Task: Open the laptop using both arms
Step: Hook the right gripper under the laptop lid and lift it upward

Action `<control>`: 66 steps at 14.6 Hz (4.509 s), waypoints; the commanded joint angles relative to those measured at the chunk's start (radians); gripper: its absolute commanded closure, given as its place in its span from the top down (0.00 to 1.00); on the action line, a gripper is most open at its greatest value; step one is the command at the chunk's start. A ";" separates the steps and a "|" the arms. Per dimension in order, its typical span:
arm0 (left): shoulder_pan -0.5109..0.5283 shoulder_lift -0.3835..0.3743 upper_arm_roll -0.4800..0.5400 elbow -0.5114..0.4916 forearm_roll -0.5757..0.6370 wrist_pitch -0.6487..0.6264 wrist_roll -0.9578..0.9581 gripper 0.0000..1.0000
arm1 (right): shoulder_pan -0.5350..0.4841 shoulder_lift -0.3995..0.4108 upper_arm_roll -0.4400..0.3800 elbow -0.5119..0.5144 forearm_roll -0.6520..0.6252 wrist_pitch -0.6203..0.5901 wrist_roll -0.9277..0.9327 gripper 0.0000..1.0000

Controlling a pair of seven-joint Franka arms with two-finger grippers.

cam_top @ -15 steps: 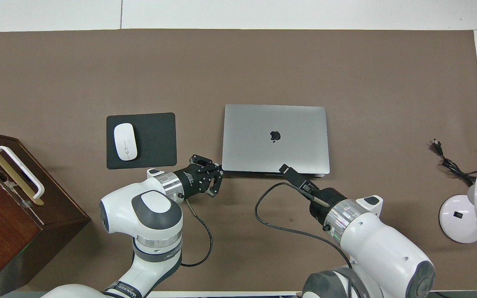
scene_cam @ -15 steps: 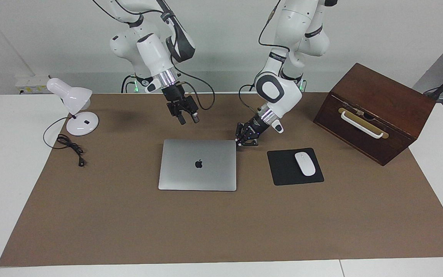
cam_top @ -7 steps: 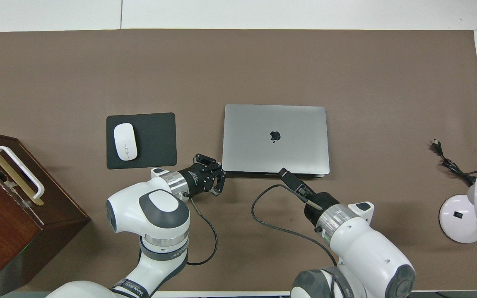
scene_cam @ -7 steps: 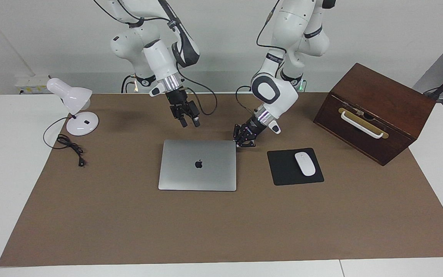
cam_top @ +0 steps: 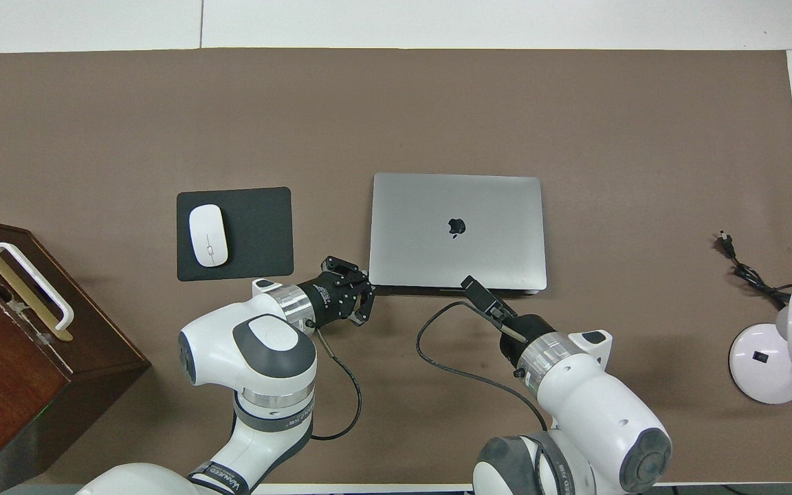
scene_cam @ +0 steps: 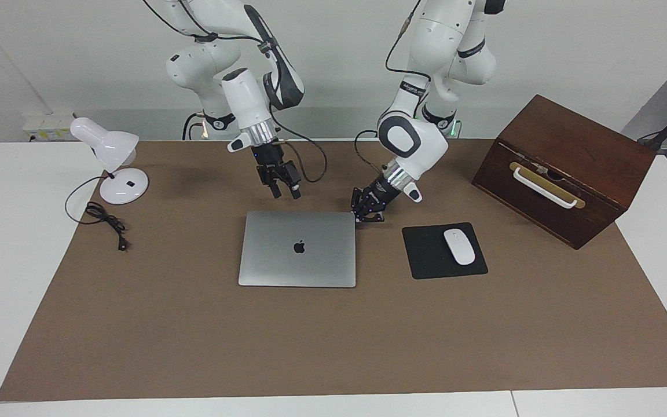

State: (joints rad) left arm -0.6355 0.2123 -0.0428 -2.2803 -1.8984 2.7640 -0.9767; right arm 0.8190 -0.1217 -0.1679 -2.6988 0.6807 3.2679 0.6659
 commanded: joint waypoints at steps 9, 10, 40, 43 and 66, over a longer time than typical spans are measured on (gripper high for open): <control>-0.016 0.059 0.001 0.015 -0.120 0.013 0.199 0.00 | 0.006 0.096 -0.007 0.083 0.030 0.013 -0.031 1.00; -0.015 0.059 0.001 0.015 -0.125 0.013 0.202 0.00 | 0.006 0.105 -0.008 0.088 0.030 0.013 -0.031 1.00; -0.001 0.081 0.001 0.051 -0.140 0.003 0.204 0.00 | 0.006 0.198 -0.031 0.218 0.031 0.006 -0.055 1.00; -0.001 0.081 0.003 0.053 -0.140 0.003 0.204 0.00 | 0.005 0.212 -0.031 0.254 0.031 0.006 -0.054 1.00; 0.000 0.084 0.003 0.051 -0.140 0.005 0.202 0.00 | 0.005 0.307 -0.119 0.527 0.031 -0.158 -0.058 1.00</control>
State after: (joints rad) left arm -0.6363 0.2298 -0.0434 -2.2622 -2.0102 2.7635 -0.8089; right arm 0.8189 0.1403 -0.2627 -2.2394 0.6808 3.1403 0.6587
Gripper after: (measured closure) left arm 0.991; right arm 0.000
